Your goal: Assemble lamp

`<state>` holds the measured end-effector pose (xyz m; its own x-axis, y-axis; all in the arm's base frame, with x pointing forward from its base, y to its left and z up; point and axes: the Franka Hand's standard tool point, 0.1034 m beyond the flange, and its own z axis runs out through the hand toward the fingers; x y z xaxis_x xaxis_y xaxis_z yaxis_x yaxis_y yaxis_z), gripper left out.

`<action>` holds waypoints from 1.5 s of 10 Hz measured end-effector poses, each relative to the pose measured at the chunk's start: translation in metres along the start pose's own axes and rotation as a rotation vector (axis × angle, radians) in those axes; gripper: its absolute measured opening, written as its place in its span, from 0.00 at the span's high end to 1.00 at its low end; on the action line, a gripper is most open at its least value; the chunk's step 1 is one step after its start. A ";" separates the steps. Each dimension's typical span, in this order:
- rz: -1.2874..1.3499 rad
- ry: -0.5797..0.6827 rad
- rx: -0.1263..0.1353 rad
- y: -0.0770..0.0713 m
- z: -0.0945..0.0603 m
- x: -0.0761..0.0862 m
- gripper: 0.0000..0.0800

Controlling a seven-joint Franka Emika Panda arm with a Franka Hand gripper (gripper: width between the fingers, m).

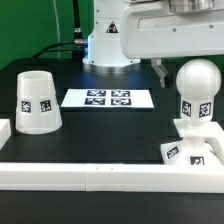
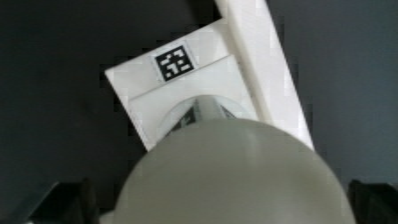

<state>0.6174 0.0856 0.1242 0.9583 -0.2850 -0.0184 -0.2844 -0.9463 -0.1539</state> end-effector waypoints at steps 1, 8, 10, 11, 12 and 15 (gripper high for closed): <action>-0.100 0.002 -0.001 0.000 0.000 0.000 0.13; -0.556 0.011 -0.010 0.002 0.000 0.002 0.13; -0.793 0.023 -0.037 -0.001 0.001 0.003 0.13; -0.901 0.020 -0.045 -0.002 0.002 0.002 0.13; -1.017 0.018 -0.053 -0.002 0.002 0.002 0.13; -1.285 0.007 -0.075 0.001 0.001 0.004 0.13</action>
Offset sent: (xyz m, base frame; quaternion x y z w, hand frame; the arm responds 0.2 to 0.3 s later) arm 0.0000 0.0000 0.0000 0.0000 0.0000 -0.1938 0.9810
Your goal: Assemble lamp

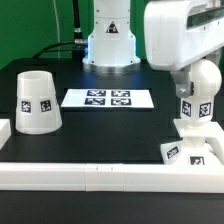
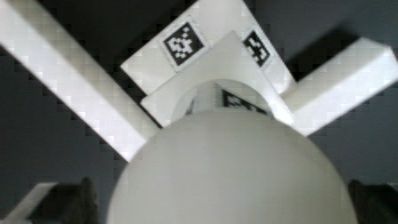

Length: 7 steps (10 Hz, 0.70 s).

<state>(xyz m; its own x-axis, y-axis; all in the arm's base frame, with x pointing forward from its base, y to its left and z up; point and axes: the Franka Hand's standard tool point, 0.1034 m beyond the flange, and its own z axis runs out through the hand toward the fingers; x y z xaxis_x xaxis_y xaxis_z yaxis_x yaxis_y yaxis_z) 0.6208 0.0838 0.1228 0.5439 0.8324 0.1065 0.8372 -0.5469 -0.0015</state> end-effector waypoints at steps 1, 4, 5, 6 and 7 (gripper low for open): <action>-0.096 -0.011 -0.007 0.000 0.000 -0.001 0.13; -0.299 -0.033 -0.012 -0.002 0.002 0.000 0.13; -0.353 -0.042 -0.015 -0.002 0.003 0.000 0.13; -0.418 -0.050 -0.017 -0.001 0.002 -0.001 0.13; -0.427 -0.053 -0.018 -0.001 0.003 -0.001 0.13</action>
Offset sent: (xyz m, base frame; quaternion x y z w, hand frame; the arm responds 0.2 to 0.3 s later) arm -0.0028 0.0123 -0.0025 0.0119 -0.0104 -0.2060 0.9784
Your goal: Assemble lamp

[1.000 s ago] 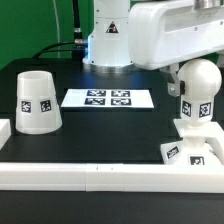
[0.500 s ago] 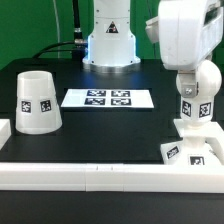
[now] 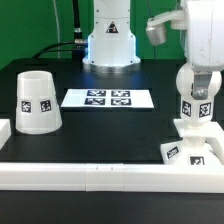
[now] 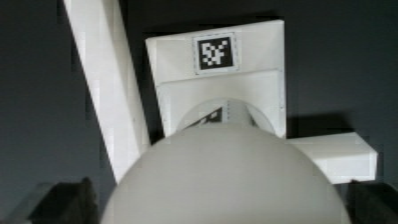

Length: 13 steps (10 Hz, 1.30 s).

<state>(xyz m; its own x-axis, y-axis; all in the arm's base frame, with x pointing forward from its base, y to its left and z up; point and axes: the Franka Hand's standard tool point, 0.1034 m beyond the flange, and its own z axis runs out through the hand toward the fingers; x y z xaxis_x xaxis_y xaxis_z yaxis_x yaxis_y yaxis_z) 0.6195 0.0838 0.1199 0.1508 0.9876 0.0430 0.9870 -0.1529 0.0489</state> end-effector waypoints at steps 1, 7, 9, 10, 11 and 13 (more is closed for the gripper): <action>-0.092 -0.018 -0.001 0.000 0.001 0.000 0.13; -0.088 -0.033 -0.002 0.003 0.001 -0.001 0.28; 0.177 -0.030 0.000 0.001 0.002 0.000 0.28; 0.295 -0.030 -0.002 0.001 0.002 0.000 0.28; 0.435 -0.030 -0.003 0.001 0.002 0.001 0.28; 0.681 -0.033 0.000 0.001 0.002 0.000 0.28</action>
Offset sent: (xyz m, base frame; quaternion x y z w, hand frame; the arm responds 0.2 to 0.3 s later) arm 0.0000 0.0000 0.0000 0.0000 0.0000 0.0000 1.0000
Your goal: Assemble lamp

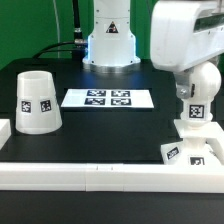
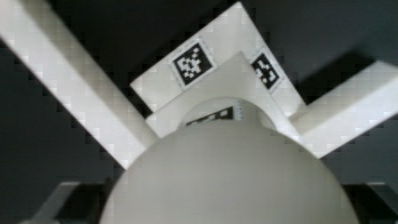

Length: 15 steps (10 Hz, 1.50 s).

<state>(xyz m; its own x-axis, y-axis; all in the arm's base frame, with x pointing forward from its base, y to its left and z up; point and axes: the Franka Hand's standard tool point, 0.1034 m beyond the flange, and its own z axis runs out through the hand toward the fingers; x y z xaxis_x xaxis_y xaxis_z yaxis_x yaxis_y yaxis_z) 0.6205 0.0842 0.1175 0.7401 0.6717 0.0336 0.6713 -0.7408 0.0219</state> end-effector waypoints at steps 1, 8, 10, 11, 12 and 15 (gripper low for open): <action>0.099 0.000 -0.001 -0.001 0.000 0.001 0.28; 0.632 0.020 0.014 0.001 0.001 0.000 0.28; 0.889 0.016 0.026 0.000 0.002 0.000 0.28; 0.999 0.007 0.029 -0.001 0.002 0.000 0.28; 1.083 -0.008 0.037 -0.002 0.003 -0.001 0.28; 1.396 -0.035 0.056 -0.006 0.004 0.003 0.28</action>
Offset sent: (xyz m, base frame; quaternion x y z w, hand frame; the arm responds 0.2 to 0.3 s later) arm 0.0000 0.0000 0.0000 0.0000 0.0000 0.1938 0.9810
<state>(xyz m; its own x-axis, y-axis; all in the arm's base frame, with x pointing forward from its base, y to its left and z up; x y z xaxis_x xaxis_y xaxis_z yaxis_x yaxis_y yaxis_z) 0.6188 0.0908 0.1137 0.7911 -0.6109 -0.0309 -0.6116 -0.7897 -0.0482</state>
